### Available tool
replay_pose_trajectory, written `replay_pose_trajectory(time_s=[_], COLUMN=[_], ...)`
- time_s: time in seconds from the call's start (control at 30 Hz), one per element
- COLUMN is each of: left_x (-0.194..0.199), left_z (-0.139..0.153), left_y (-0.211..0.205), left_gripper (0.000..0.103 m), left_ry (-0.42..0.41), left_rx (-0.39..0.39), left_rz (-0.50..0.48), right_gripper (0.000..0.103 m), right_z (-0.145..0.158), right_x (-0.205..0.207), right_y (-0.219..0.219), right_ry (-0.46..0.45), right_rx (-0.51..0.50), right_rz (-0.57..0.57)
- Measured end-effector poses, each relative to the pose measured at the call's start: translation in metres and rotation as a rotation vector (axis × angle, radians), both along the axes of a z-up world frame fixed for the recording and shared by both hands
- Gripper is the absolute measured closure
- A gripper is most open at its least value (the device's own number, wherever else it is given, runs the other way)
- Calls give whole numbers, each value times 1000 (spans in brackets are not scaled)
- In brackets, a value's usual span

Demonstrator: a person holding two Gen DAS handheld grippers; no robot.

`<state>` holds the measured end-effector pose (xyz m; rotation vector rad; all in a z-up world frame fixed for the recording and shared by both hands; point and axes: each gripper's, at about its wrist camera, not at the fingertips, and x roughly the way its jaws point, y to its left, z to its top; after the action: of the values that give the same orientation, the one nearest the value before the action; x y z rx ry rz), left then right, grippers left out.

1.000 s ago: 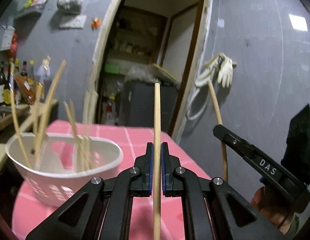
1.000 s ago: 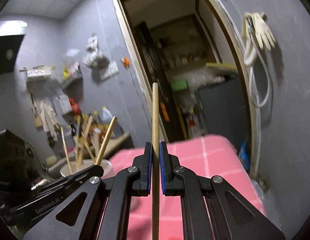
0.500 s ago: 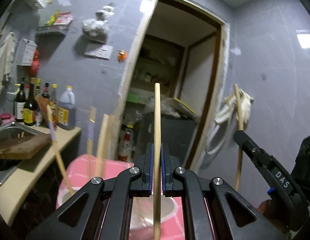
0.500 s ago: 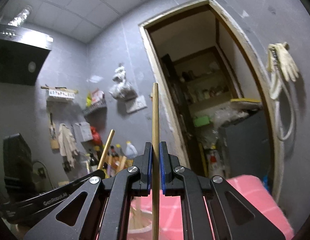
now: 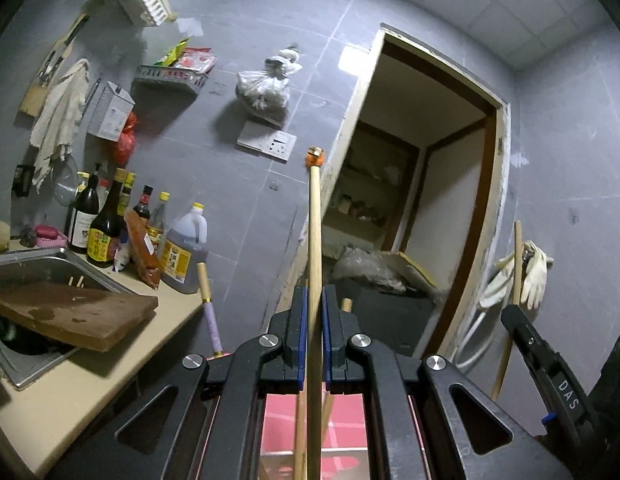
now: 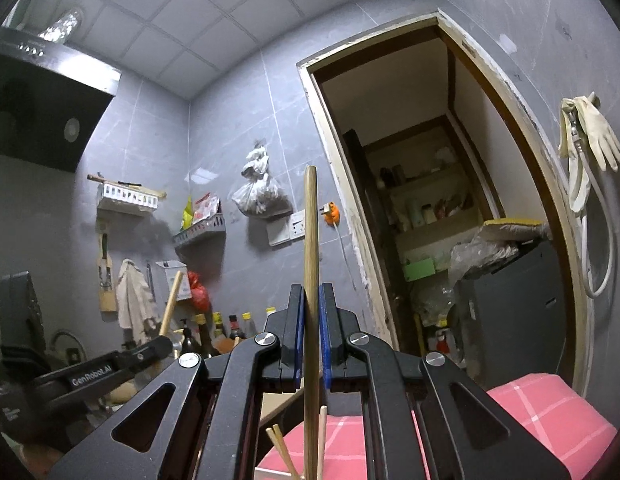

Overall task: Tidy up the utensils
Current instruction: 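Lift both held chopsticks upright above the white holder, then lower both chopsticks into the white holder and open both grippers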

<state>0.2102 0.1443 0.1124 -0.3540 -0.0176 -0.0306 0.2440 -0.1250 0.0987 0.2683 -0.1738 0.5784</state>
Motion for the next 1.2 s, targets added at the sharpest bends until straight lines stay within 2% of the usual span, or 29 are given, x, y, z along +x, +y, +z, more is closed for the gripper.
replay_pose_trajectory(time_s=[0.13,0.43,0.83,1.2], left_x=[8,17,9,7], left_z=[-11,-28,-19,-18], left_y=[8,15,31,22], left_gripper=[98,98,98,98], left_ry=[-11,-35,-68,-139], left_rx=[-31,-77,-143,-151], left_rz=[-7,12,10,8], right_gripper=[98,98,98,98], right_z=[-13,-31,-30,-30], right_x=[6,23,24,23], right_y=[4,5,3,1], right_ry=[-13,35,47,46], right_rx=[-9,-8,7,8], right_rz=[-42,-19,16,30])
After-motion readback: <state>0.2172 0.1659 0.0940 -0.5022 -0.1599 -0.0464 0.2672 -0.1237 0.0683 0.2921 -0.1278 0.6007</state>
